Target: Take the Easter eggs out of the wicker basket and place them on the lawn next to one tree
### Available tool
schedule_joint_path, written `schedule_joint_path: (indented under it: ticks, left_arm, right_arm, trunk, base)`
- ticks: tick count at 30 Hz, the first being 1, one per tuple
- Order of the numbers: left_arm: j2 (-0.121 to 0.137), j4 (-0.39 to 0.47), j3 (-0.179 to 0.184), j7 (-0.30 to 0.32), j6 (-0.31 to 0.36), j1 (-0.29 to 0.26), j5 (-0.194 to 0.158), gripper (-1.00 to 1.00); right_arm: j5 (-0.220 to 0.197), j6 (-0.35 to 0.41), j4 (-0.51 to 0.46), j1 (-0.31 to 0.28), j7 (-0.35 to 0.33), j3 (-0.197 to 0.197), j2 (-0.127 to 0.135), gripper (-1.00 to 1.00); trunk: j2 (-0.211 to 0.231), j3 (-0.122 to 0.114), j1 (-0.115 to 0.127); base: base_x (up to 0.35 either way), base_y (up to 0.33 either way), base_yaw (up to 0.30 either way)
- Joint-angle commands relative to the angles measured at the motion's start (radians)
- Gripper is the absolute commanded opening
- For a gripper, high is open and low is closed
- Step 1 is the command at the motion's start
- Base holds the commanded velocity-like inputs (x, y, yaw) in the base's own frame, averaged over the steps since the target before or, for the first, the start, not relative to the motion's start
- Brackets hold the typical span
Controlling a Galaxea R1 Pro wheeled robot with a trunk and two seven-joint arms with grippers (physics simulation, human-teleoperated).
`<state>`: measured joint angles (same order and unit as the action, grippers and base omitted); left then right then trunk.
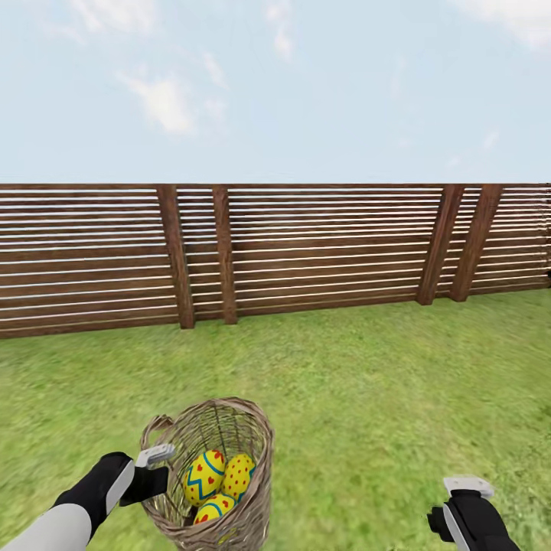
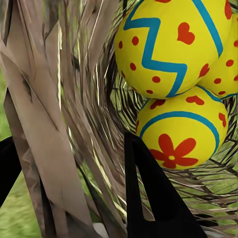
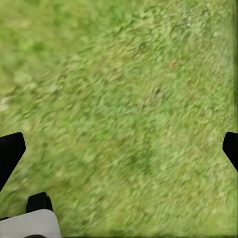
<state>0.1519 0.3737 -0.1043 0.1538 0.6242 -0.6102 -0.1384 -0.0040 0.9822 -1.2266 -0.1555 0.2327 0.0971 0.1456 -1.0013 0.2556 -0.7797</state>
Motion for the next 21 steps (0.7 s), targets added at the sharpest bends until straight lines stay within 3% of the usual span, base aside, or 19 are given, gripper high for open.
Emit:
schedule_joint_path:
  ticks: [1, 21]
  left_arm:
    - [0.000, 0.002, -0.006, 0.001, 0.008, 0.000, -0.013, -1.00]
    - [-0.006, 0.002, -0.006, 0.001, 0.007, 0.000, -0.012, -1.00]
  right_arm:
    - [0.000, 0.004, -0.001, -0.001, 0.002, -0.001, 0.000, 1.00]
    - [-0.001, 0.004, -0.001, -0.001, 0.002, -0.001, 0.000, 1.00]
  trunk:
    - [0.006, -0.002, 0.004]
    - [0.146, -0.065, 0.081]
  base:
    - [0.000, 0.000, -0.282]
    - [0.000, 0.000, -0.282]
